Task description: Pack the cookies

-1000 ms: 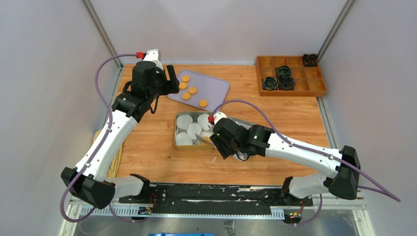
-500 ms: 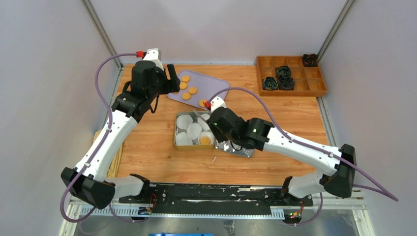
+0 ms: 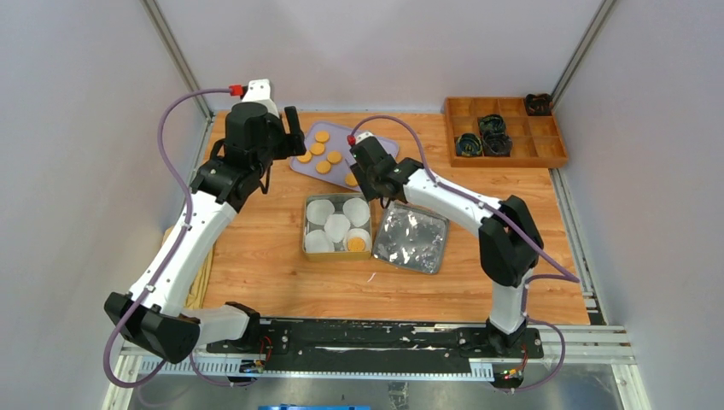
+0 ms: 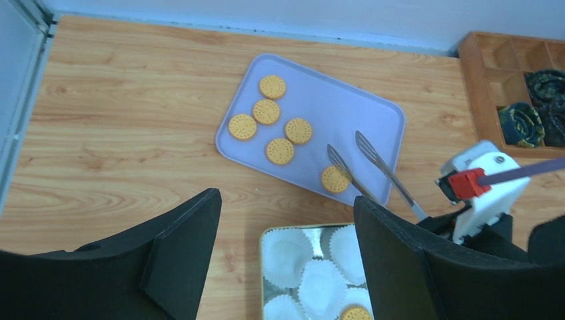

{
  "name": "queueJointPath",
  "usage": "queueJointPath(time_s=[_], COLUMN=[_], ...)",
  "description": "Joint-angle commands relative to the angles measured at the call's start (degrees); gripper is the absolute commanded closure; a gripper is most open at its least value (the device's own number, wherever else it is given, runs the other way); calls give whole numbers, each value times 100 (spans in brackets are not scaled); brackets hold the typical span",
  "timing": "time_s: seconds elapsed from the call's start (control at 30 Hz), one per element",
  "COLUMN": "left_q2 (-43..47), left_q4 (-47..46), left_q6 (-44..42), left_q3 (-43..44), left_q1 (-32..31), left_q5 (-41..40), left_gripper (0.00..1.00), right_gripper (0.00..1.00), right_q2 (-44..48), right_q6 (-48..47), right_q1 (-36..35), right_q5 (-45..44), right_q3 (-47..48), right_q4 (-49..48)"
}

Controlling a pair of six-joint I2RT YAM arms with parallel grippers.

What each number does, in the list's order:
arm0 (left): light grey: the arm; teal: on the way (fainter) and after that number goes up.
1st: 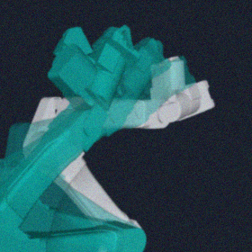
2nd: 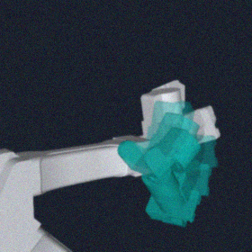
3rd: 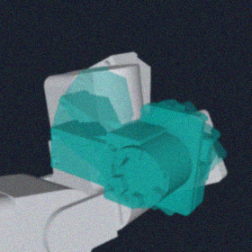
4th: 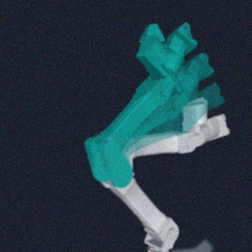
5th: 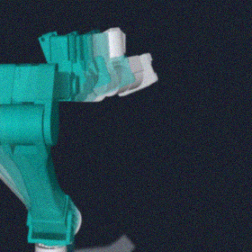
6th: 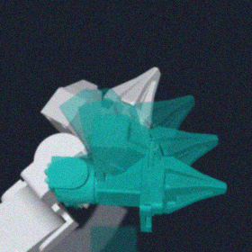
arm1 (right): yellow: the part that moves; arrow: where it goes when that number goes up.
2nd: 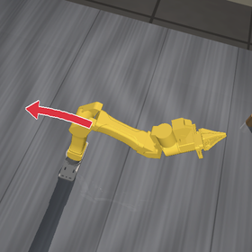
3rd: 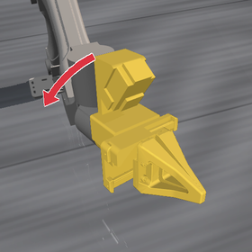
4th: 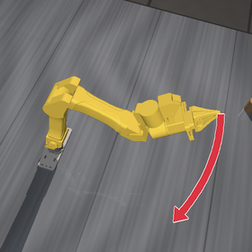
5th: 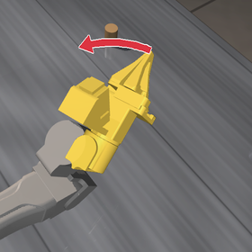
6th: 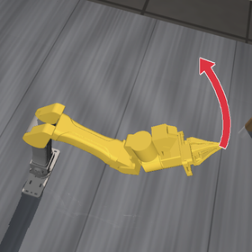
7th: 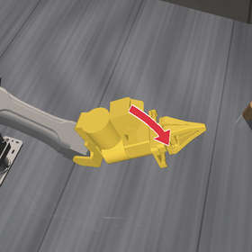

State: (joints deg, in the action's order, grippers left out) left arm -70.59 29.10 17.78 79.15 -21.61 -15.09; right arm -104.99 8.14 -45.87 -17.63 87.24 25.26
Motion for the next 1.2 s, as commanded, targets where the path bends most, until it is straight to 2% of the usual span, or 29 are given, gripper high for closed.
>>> queueJointPath(time_s=[0.0, 0.17, 0.37, 0.77, 1.17], left_q2=[-35, -197, -263, -268, -230], left_q4=[-7, -4, -5, -85, -75], left_q6=[-184, -189, -181, -146, -181], left_q3=[179, 176, 183, 82, 59], left_q1=[-10, -10, -10, -10, -10], left_q5=[-320, -386, -389, -191, -220], left_gripper=[21, 21, 21, 21, 21], right_gripper=[53, 53, 53, 53, 54], right_q2=[-315, -698, -869, -1102, -1908], right_q6=[-272, -293, -161, -129, -213], right_q1=[185, 237, 263, 290, 369], right_q5=[542, 840, 1123, 707, 844], right_q3=[605, 1002, 1001, 952, 1860], right_q4=[-262, -241, -205, -188, 7])
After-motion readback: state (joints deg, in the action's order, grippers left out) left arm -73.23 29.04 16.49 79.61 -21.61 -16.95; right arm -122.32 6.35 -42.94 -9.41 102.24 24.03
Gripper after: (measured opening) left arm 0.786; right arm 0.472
